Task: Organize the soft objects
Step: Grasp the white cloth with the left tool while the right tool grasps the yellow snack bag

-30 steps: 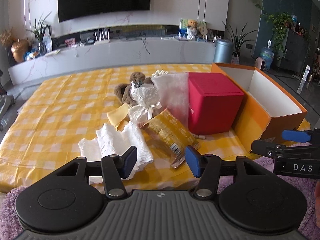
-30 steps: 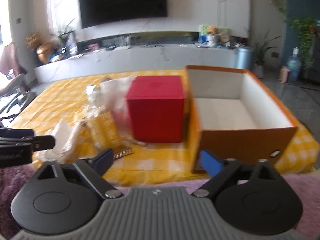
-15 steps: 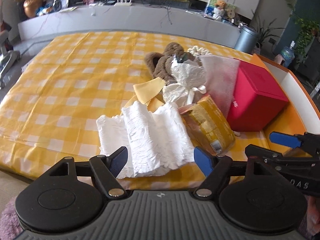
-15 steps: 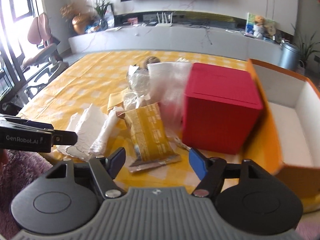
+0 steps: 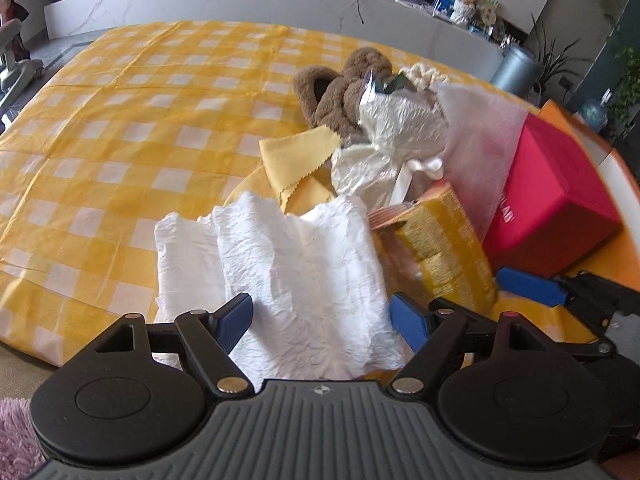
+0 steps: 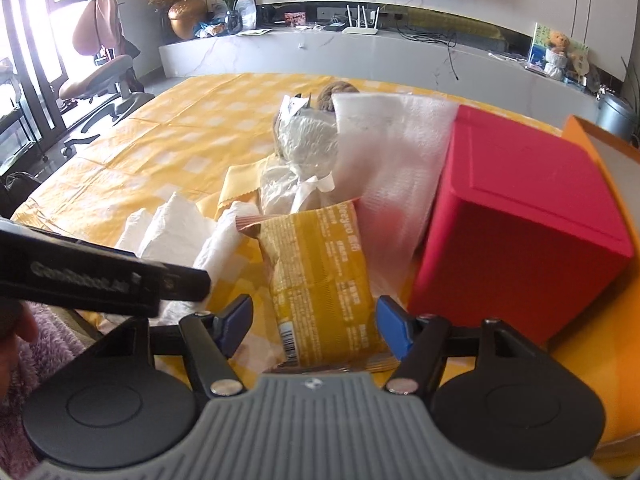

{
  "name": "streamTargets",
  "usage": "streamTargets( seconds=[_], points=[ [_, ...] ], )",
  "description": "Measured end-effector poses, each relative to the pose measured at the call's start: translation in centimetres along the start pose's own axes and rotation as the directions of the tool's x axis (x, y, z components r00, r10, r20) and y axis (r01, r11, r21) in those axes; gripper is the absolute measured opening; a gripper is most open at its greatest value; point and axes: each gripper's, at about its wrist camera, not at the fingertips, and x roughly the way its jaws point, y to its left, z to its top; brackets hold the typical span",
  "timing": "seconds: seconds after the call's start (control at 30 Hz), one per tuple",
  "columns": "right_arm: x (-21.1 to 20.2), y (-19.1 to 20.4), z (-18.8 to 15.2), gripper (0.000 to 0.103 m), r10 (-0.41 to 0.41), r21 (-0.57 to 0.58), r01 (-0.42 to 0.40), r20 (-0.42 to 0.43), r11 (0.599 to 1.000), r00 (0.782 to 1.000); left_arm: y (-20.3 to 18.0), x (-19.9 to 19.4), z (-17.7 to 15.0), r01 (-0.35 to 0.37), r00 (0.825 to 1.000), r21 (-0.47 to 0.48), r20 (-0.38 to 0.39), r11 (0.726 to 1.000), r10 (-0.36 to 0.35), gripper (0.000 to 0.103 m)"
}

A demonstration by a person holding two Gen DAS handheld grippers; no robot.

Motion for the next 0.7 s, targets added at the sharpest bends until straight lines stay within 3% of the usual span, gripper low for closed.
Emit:
streamTargets(
  seconds=[0.33, 0.43, 0.57, 0.7],
  points=[
    [1.0, 0.7, -1.0, 0.066, -0.04, -0.088, 0.043, 0.029, 0.995, 0.999, 0.3, 2.0, -0.4, -0.107, 0.992, 0.003, -0.063, 0.994, 0.107, 0.092],
    [1.3, 0.8, -1.2, 0.066, -0.063, -0.097, 0.065, 0.021, 0.993, 0.998, 0.4, 2.2, -0.4, -0.122, 0.99, 0.002, -0.065, 0.992, 0.122, 0.087],
    [1.3, -0.4, -1.2, 0.062, -0.037, -0.021, 0.037, 0.015, 0.999, 0.999, 0.4, 1.9, -0.7, -0.141, 0.989, 0.003, -0.047, 0.99, 0.141, 0.065],
    [1.3, -0.4, -1.2, 0.052, -0.046, -0.02, 0.046, 0.022, 0.999, 0.999, 0.5, 1.4, -1.0, -0.136, 0.99, -0.004, -0.028, 0.991, 0.135, 0.042]
  ],
)
